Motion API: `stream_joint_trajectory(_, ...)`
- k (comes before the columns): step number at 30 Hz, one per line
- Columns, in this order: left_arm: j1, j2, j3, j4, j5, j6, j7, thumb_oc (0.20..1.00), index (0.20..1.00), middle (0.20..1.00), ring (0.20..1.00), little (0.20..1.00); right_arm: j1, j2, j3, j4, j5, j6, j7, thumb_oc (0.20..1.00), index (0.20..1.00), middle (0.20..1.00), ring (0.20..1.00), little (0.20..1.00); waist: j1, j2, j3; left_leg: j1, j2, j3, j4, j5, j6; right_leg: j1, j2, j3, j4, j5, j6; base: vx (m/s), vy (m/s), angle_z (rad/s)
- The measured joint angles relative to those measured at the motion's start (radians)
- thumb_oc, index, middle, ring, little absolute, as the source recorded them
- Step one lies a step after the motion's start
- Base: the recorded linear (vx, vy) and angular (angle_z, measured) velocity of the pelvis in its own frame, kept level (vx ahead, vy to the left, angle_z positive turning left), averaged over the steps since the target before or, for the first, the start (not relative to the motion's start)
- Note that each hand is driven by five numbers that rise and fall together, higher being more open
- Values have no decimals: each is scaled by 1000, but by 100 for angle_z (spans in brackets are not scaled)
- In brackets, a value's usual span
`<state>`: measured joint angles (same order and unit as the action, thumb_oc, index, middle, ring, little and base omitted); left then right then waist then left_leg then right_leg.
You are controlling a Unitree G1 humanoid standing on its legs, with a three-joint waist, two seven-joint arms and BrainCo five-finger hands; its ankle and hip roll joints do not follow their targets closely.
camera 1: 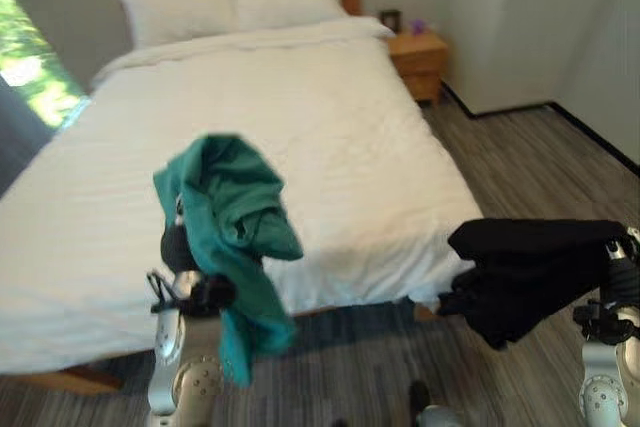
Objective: Pick up bed clothes into laundry basket.
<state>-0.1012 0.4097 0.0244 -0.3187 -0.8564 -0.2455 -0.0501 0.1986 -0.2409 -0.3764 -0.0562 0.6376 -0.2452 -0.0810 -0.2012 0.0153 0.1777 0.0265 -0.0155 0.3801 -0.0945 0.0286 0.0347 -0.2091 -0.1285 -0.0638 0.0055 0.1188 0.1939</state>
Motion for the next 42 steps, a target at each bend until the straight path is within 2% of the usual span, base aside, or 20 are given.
stream_joint_trajectory(1, -104, 14, -44, 16, 7, 0, -1, 200, 200, 200, 200, 200, -5, 5, -15, 18, 0, 0, -5, 200, 200, 200, 200, 200, -41, 13, 39, -20, 8, 51, -3, 9, 18, -53, -2, 30, 53, 8, -2, -304, 227, -99)
stream_joint_trajectory(3, -206, 42, -102, 36, 12, 2, -1, 200, 200, 200, 200, 200, -8, 2, -19, 19, -8, -2, -16, 200, 200, 200, 200, 200, -73, 47, 77, -47, 45, 144, 8, 17, 58, -117, -33, -59, 227, -25, -24, -270, 336, -149)
stream_joint_trajectory(4, -213, 66, -106, 42, 46, 11, -3, 200, 200, 200, 200, 200, -22, 2, -8, 24, -10, 0, -34, 200, 200, 200, 200, 200, -59, 65, 97, -37, 94, 248, 30, 2, 52, -112, -78, -214, 406, -107, -58, -201, 409, -207)
stream_joint_trajectory(5, -199, 76, -108, 56, 55, 10, -4, 200, 200, 200, 200, 200, -18, 3, -8, 28, -11, -1, -38, 200, 200, 200, 200, 200, -43, 67, 95, -17, 105, 268, 32, -12, 46, -85, -109, -270, 465, -126, -72, -256, 339, -215)
stream_joint_trajectory(6, -180, 78, -107, 55, 55, 10, -5, 200, 200, 200, 200, 200, -1, -3, -1, 17, -11, -1, -44, 200, 200, 200, 200, 200, -42, 61, 89, -5, 103, 271, 56, -28, 37, 30, -110, -259, 359, -130, -61, -266, 425, -181)
stream_joint_trajectory(7, -165, 109, -85, 51, 56, 7, -18, 200, 200, 200, 200, 200, -17, 19, -2, -13, -11, 2, -51, 200, 200, 200, 200, 200, -29, 20, 133, 0, 123, 285, 135, -89, 39, 40, -122, -333, 378, -137, -65, -234, 171, -223)
stream_joint_trajectory(8, -106, 112, -50, 51, 65, 10, -28, 200, 200, 200, 200, 200, -61, 15, 43, -8, -10, 1, -56, 200, 200, 200, 200, 200, 2, -2, 130, -25, 117, 342, 215, -134, 46, 16, -96, -321, 337, -100, -65, -142, 67, -229)
stream_joint_trajectory(9, -94, 100, -31, 51, 83, 12, -30, 200, 200, 200, 200, 200, -91, 9, 62, -14, -10, -1, -62, 200, 200, 200, 200, 200, 12, -4, 117, -61, 86, 356, 205, -146, 53, 26, -67, -273, 231, -71, -73, -303, -44, -297)
stream_joint_trajectory(10, -86, 89, -4, 41, 95, 16, -35, 200, 200, 200, 200, 200, -156, -37, 92, -13, -10, -8, -62, 200, 200, 200, 200, 200, 50, 48, 111, -121, 91, 390, 134, -121, 106, -10, -3, -295, 261, -104, -29, -365, -122, -244)
stream_joint_trajectory(11, -61, 98, 12, 34, 96, 10, -35, 200, 200, 200, 200, 200, -191, -30, 107, 7, -10, -8, -61, 200, 200, 200, 200, 200, 66, 41, 104, -126, 129, 426, 152, -97, 111, -17, -24, -393, 395, -183, -90, -478, -255, -288)
stream_joint_trajectory(12, 18, 86, 44, 18, 96, 8, -35, 200, 200, 200, 200, 200, -222, -7, 142, 26, -8, -7, -68, 200, 200, 200, 200, 200, 87, -20, 79, -94, 175, 558, 199, -99, 74, 21, -106, -554, 510, -307, -158, -247, -246, -232)
stream_joint_trajectory(13, 72, 74, 56, 16, 96, 15, -35, 200, 200, 200, 200, 200, -212, -13, 157, 15, -8, -14, -63, 200, 200, 200, 200, 200, 127, -36, 57, -86, 203, 601, 222, -110, 59, 51, -87, -557, 459, -329, -175, -292, -350, -213)
stream_joint_trajectory(14, 117, 77, 65, 21, 96, 18, -32, 200, 200, 200, 200, 200, -167, -16, 155, -19, -8, -33, -56, 200, 200, 200, 200, 200, 138, -62, 23, -110, 239, 606, 292, -133, 17, 139, -24, -478, 257, -299, -147, -273, -367, -119)
stream_joint_trajectory(18, 157, 8, 84, 84, 93, 18, -23, 200, 200, 200, 200, 200, -133, -33, 116, 3, 1, -39, -51, 200, 200, 200, 200, 200, 160, -72, 24, -146, 362, 505, 463, -102, -10, 212, 86, -412, 80, -218, -216, -307, -94, -62)
stream_joint_trajectory(19, 228, -6, 97, 87, 95, 15, -13, 200, 200, 200, 200, 200, -154, -18, 134, 16, 1, -48, -43, 200, 200, 200, 200, 200, 218, -88, 30, -175, 365, 239, 556, -85, -36, 189, 102, -288, 99, -216, -233, -289, 47, -197)
stream_joint_trajectory(21, 296, -20, 98, 89, 122, 26, -3, 200, 200, 200, 200, 200, -195, -40, 167, 44, 5, -43, -41, 200, 200, 200, 200, 200, 275, -82, 38, -190, 254, -179, 548, -150, -159, 174, 103, -180, 118, -201, -244, -103, -17, -190)
stream_joint_trajectory(23, 296, -28, 116, 109, 162, 41, -7, 200, 200, 200, 200, 200, -168, -54, 178, 44, 11, -39, -38, 200, 200, 200, 200, 200, 267, -75, 46, -174, 161, -447, 477, -148, -168, 198, 100, -156, 131, -201, -245, 71, 11, -60)
stream_joint_trajectory(29, 307, -63, 172, 120, 265, 41, 1, 200, 200, 200, 200, 200, -45, -67, 97, 22, -6, -14, 0, 200, 200, 200, 200, 200, 208, -4, 32, -91, 163, -413, 182, -35, -130, 263, 117, -195, 103, -213, -200, 7, 164, 5)
stream_joint_trajectory(36, 310, -53, 116, 146, 438, 60, 35, 200, 200, 200, 200, 200, 14, -58, 211, 38, -130, 67, 9, 200, 200, 200, 200, 200, 194, -15, 19, -22, 86, -289, 74, 27, -93, 226, 32, -86, 103, -183, -126, 7, 118, -41)
stream_joint_trajectory(42, 230, -55, 51, 184, 436, 75, 38, 200, 200, 200, 200, 200, -8, -66, 347, 33, -168, 117, 78, 200, 200, 200, 200, 200, 184, -16, 7, 24, 61, -281, 23, 53, -64, 283, 16, -83, 43, -139, -100, 41, 65, 0)
